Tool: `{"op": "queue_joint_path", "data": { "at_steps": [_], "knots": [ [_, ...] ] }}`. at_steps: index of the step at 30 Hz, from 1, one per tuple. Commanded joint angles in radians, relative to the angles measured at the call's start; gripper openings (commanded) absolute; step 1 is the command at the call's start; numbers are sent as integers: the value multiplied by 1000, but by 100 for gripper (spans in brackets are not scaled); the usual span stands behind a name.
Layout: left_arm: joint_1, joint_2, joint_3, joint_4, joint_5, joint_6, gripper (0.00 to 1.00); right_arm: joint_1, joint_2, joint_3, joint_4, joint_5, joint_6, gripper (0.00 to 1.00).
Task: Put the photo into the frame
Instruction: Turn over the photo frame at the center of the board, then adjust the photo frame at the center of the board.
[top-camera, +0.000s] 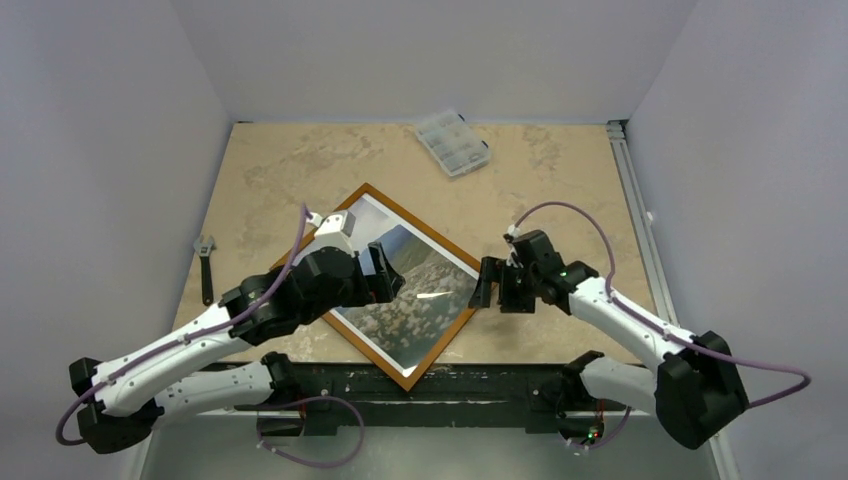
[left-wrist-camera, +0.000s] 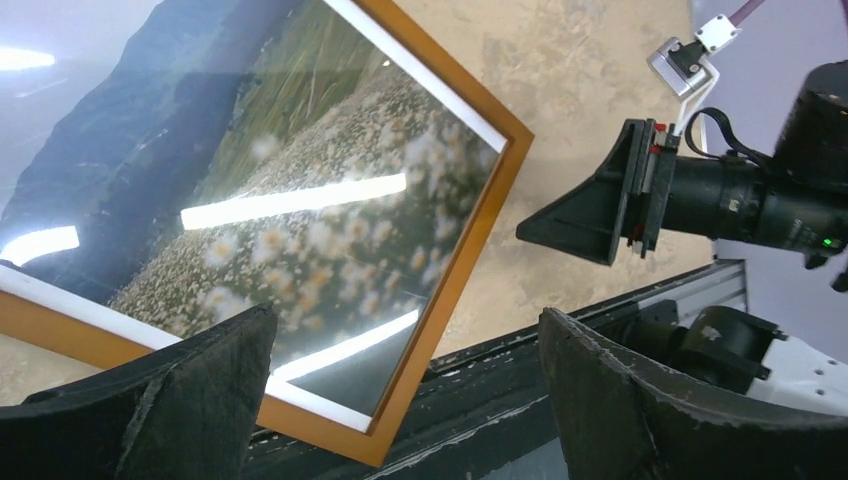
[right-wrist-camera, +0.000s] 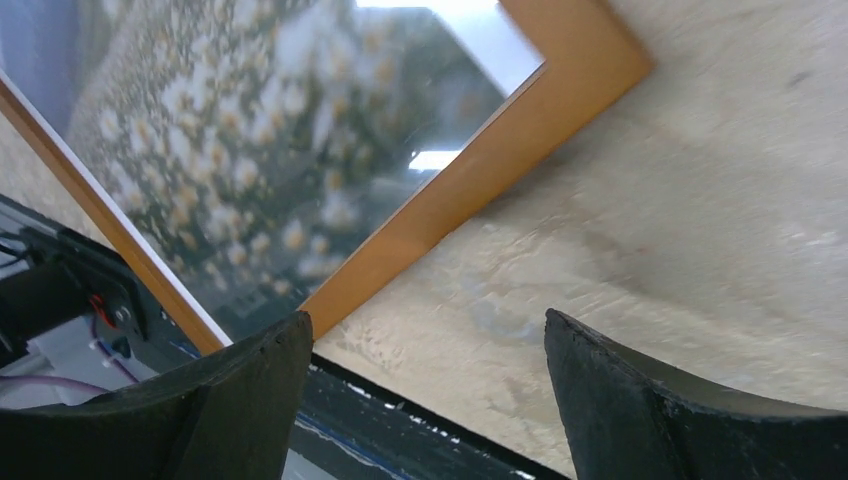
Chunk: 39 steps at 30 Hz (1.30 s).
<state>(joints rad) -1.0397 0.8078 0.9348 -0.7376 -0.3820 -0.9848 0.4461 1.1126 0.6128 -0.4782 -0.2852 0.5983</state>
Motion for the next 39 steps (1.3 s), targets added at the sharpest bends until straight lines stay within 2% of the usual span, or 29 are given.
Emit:
{"op": "queue_joint_path", "data": {
  "at_steps": [1,3,6,8,13,20,24,26,28,30,34,39],
  "knots": [
    [12,76,63,-36,31,-16,100,130,42,-7,35,135,144,82],
    [13,106,84,-51,35,-10,100,178,96,25,38,172,157,78],
    [15,144,108,-62,41,0,100,259,182,72,35,228,173,63],
    [15,160,111,-67,48,-6,100,289,238,92,40,266,188,57],
    [15,170,101,-87,57,-17,100,309,302,108,40,341,195,53],
    [15,128,75,-99,32,-26,100,310,275,83,101,354,227,52],
    [17,117,79,-115,9,-23,100,310,373,127,69,403,191,52],
    [18,115,84,-131,2,-21,100,310,409,143,48,432,178,41],
    [19,114,91,-157,-12,-19,100,309,425,152,30,453,171,24],
    [21,114,91,-175,-23,-17,100,305,428,172,-3,513,154,16],
    [34,120,78,-181,-23,-10,100,242,423,212,-36,548,92,9],
    [50,147,57,-162,-1,-2,100,69,418,266,-45,543,-24,9]
  ]
}}
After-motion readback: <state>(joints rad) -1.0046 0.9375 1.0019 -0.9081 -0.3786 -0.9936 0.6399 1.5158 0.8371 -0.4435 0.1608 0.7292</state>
